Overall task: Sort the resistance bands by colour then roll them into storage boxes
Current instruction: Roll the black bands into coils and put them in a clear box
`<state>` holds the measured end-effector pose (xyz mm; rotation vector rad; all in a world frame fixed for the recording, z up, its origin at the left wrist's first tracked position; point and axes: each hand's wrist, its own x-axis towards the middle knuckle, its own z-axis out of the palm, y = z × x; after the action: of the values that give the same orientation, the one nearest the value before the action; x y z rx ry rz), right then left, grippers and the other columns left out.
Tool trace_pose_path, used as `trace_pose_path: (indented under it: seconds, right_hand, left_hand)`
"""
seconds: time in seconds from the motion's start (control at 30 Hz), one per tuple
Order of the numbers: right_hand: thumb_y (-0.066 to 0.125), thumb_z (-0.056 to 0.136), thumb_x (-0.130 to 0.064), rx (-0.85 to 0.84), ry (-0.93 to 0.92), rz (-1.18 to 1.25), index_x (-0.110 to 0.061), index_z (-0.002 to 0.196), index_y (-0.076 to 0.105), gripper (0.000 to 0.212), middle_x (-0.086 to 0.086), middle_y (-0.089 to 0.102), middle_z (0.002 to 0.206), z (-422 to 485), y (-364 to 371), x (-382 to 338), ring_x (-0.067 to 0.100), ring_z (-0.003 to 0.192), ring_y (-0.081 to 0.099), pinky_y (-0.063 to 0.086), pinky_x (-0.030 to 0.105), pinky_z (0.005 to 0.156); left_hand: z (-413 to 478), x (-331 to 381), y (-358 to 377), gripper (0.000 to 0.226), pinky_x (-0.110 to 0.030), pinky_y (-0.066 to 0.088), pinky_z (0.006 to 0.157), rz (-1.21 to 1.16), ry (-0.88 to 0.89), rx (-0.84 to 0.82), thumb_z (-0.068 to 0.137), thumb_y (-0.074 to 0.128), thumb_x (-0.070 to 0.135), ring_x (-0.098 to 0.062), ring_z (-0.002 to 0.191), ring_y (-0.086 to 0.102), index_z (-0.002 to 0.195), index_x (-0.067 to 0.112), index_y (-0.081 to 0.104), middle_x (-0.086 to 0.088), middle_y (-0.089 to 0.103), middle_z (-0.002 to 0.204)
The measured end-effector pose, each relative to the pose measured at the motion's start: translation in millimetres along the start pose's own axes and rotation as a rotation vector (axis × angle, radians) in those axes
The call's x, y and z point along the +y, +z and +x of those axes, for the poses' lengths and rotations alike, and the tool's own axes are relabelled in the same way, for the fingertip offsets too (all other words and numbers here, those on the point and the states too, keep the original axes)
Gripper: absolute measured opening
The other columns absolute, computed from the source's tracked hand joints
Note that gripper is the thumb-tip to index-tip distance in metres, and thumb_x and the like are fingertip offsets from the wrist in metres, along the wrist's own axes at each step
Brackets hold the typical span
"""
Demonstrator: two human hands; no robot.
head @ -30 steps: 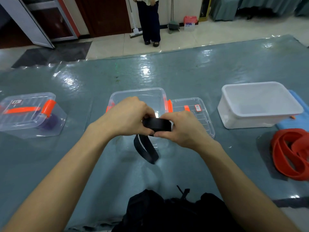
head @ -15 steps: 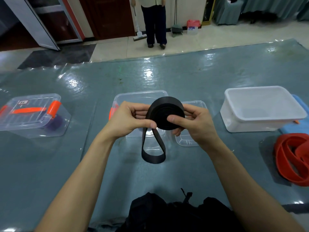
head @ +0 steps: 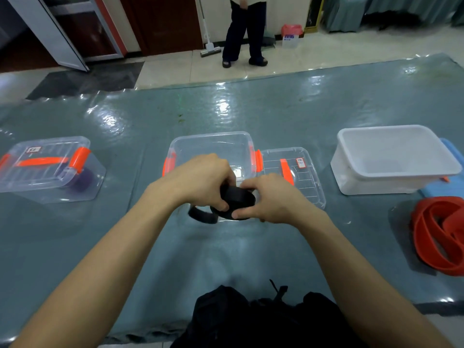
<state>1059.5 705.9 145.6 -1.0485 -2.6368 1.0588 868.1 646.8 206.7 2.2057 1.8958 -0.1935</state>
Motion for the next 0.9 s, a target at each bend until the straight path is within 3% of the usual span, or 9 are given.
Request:
trace_pose_path:
  seconds: [0.1,0.17,0.27,0.43,0.5,0.6,0.73,0.8,0.9]
  right_hand:
    - [0.091,0.084,-0.029,0.070,-0.042,0.220,-0.026,0.099,0.078,0.020,-0.008,0.073,0.068,-1.1,11.0,4.9,0.009,0.055,0.071,0.056,0.025,0.059]
    - [0.093,0.083,-0.018,0.147,-0.043,0.447,-0.021,0.101,0.080,0.023,0.002,0.076,0.072,-5.2,11.0,14.3,0.022,0.061,0.076,0.062,0.031,0.062]
    - [0.094,0.078,-0.013,0.207,-0.035,0.749,-0.007,0.111,0.079,0.037,0.017,0.079,0.085,-8.5,2.9,24.5,0.043,0.074,0.078,0.067,0.041,0.069]
    - [0.086,0.076,-0.009,0.220,-0.091,1.011,-0.001,0.111,0.077,0.038,0.019,0.079,0.096,-10.5,-5.6,20.7,0.043,0.076,0.078,0.068,0.045,0.069]
    - [0.084,0.078,-0.007,0.226,-0.096,1.055,0.005,0.114,0.075,0.040,0.020,0.079,0.096,-10.4,-4.9,19.5,0.042,0.077,0.077,0.068,0.049,0.071]
    - [0.084,0.079,-0.008,0.237,-0.071,1.098,0.005,0.115,0.075,0.039,0.021,0.078,0.099,-10.5,0.4,21.2,0.042,0.079,0.077,0.067,0.044,0.072]
    - [0.085,0.083,-0.007,0.139,-0.062,1.075,-0.004,0.122,0.075,0.040,0.020,0.078,0.111,-10.0,7.6,26.3,0.039,0.099,0.078,0.065,0.044,0.083]
    - [0.092,0.083,-0.017,0.086,-0.050,0.860,-0.016,0.128,0.074,0.049,0.009,0.080,0.115,-8.6,5.2,31.2,0.029,0.104,0.078,0.064,0.043,0.089]
    - [0.096,0.069,-0.058,0.192,-0.034,0.329,-0.042,0.132,0.070,0.070,-0.013,0.077,0.110,-8.6,-2.4,34.3,0.004,0.077,0.070,0.053,0.019,0.075]
  left_hand:
    - [2.8,-6.5,-5.1,0.029,-0.034,0.051,0.064,-0.077,-0.006,-0.011,0.072,0.091,0.041,-0.014,0.086,0.070,0.096,0.030,0.077,0.011,0.075,0.080]
    - [-3.2,-23.9,-3.6,0.032,-0.038,0.061,0.084,-0.409,-0.027,0.030,0.073,0.096,0.034,-0.010,0.091,0.076,0.101,0.031,0.080,0.013,0.080,0.089]
    - [-14.4,-41.1,12.4,0.039,-0.037,0.061,0.100,-0.845,-0.034,0.107,0.076,0.098,0.016,-0.016,0.101,0.080,0.110,0.021,0.081,0.004,0.084,0.101]
    - [-20.1,-38.1,39.7,0.053,-0.026,0.060,0.096,-1.334,-0.022,0.226,0.071,0.086,0.004,-0.019,0.107,0.080,0.122,0.013,0.075,-0.006,0.083,0.111]
    - [-19.7,-34.7,40.8,0.053,-0.020,0.059,0.091,-1.364,-0.038,0.281,0.069,0.085,0.004,-0.015,0.102,0.080,0.120,0.014,0.075,-0.003,0.084,0.106]
    - [-19.0,-28.7,37.9,0.052,-0.025,0.061,0.090,-1.327,-0.051,0.334,0.067,0.090,0.009,-0.023,0.101,0.081,0.117,0.011,0.077,-0.009,0.083,0.107]
    - [-19.9,-27.5,31.2,0.039,-0.028,0.063,0.085,-1.219,-0.075,0.371,0.069,0.095,0.008,-0.024,0.089,0.082,0.106,0.007,0.081,-0.012,0.084,0.096]
    - [-20.9,-28.0,27.3,0.033,-0.026,0.061,0.081,-1.110,-0.076,0.325,0.073,0.096,0.004,-0.018,0.080,0.080,0.103,0.010,0.083,-0.008,0.083,0.089]
    - [-19.5,-27.0,21.1,0.030,-0.032,0.066,0.082,-0.848,-0.089,0.273,0.074,0.098,0.009,-0.008,0.078,0.080,0.096,0.023,0.084,0.008,0.083,0.083]
